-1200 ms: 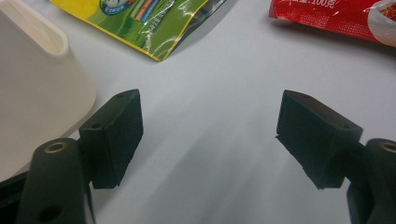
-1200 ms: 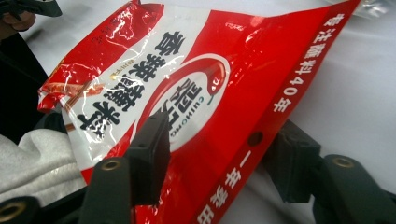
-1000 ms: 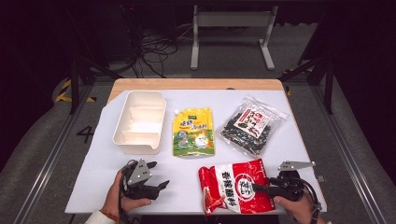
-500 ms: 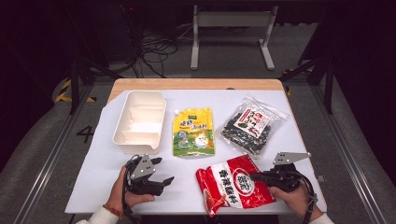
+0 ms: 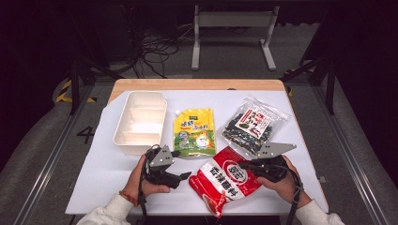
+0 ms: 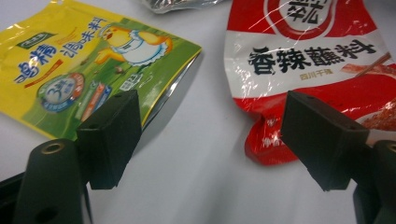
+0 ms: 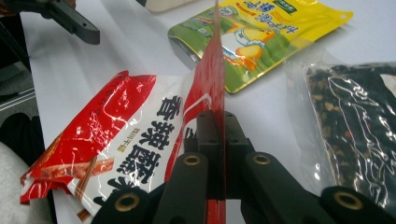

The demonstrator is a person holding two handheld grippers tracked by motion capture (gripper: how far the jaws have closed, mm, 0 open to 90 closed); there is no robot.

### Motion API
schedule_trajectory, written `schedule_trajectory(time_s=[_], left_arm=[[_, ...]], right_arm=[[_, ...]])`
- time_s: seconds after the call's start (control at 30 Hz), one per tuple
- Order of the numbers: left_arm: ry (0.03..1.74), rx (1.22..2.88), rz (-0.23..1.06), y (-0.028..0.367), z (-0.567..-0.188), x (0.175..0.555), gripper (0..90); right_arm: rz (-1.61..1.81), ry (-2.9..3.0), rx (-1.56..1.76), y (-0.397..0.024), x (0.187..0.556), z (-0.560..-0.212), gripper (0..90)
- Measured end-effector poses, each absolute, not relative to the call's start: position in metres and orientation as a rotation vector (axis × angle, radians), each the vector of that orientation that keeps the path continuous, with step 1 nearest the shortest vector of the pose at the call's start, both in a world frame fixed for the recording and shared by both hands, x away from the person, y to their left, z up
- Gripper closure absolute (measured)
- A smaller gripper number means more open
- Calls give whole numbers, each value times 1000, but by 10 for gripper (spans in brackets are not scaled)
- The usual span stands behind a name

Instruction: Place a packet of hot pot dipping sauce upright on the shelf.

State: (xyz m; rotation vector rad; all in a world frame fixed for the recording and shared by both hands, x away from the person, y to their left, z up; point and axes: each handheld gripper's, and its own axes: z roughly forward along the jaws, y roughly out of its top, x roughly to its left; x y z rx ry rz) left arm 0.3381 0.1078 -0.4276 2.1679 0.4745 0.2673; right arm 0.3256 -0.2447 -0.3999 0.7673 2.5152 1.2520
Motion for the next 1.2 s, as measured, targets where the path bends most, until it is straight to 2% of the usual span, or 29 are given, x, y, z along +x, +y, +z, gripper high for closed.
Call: schedule_trajectory(time_s=[0.13, 0.63, 0.7, 0.73, 0.87, 0.9, 0.97, 1.03, 1.07, 1.1, 1.2], left_arm=[[459, 2170, 255, 103, -427, 340, 219], [392, 2182, 67, 63, -433, 363, 266], [372, 2170, 26, 59, -433, 364, 335], [364, 2179, 28, 57, -434, 364, 409], [375, 2209, 33, 50, -437, 365, 478], [387, 2194, 27, 51, -438, 367, 561], [395, 2186, 20, 52, -438, 369, 605], [413, 2185, 3, 52, -440, 371, 586], [425, 2188, 1, 50, -441, 371, 496], [433, 2190, 5, 49, -442, 372, 477], [388, 2180, -21, 47, -442, 373, 522]], right_arm=[[1225, 2511, 740, -238, 328, -398, 893], [1246, 2449, 522, -208, 328, -383, 893], [1240, 2442, 511, -205, 326, -382, 893], [1236, 2436, 497, -203, 325, -381, 893], [1237, 2423, 493, -202, 324, -381, 893], [1234, 2419, 492, -201, 324, -382, 894], [1242, 2411, 481, -201, 323, -380, 894], [1246, 2411, 475, -200, 322, -380, 894], [1239, 2405, 445, -198, 319, -379, 895], [1239, 2407, 433, -196, 318, -379, 895], [1232, 2406, 420, -194, 316, -378, 895]])
